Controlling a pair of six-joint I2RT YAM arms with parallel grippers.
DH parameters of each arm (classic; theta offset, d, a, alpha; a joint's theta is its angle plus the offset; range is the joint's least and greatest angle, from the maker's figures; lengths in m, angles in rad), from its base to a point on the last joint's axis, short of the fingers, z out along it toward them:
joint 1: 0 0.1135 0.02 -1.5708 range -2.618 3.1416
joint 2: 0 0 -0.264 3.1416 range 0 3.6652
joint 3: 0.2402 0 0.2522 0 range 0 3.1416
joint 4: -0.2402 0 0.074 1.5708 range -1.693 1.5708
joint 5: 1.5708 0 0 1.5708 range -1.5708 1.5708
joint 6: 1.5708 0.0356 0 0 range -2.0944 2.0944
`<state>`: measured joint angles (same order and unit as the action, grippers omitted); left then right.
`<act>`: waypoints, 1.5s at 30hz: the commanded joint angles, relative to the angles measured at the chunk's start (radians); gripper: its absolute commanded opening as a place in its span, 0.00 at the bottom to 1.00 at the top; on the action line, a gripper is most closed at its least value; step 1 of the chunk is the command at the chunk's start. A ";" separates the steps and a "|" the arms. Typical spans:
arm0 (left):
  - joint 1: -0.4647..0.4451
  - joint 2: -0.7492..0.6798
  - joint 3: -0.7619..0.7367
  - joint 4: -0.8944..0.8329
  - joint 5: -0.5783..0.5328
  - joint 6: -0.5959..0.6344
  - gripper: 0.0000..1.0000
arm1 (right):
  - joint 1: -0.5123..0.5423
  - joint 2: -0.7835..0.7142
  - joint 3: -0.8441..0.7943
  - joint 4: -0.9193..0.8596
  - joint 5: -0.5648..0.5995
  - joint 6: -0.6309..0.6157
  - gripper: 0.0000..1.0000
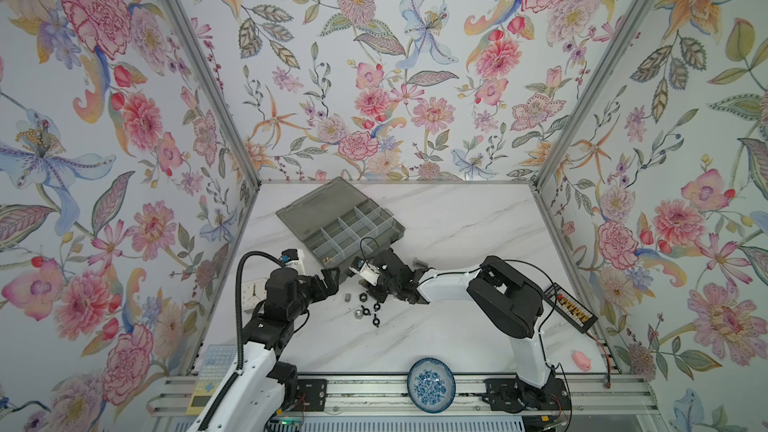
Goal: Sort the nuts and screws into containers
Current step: 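Lift the brass wing nut and carry it over the organizer box compartment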
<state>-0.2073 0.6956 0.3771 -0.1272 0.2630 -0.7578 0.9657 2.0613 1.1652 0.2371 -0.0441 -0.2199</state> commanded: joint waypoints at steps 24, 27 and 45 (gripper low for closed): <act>0.014 -0.043 -0.003 -0.013 0.022 0.026 0.99 | -0.032 -0.132 -0.066 0.031 -0.103 0.059 0.01; 0.014 -0.052 -0.003 -0.020 0.016 0.028 0.99 | -0.045 -0.176 -0.079 0.050 -0.143 0.070 0.00; 0.016 -0.105 0.010 -0.074 0.005 0.035 0.99 | -0.052 -0.056 0.219 0.127 -0.213 0.151 0.00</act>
<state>-0.2028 0.6037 0.3771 -0.1761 0.2657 -0.7456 0.9131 1.9488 1.3479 0.3199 -0.2359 -0.1223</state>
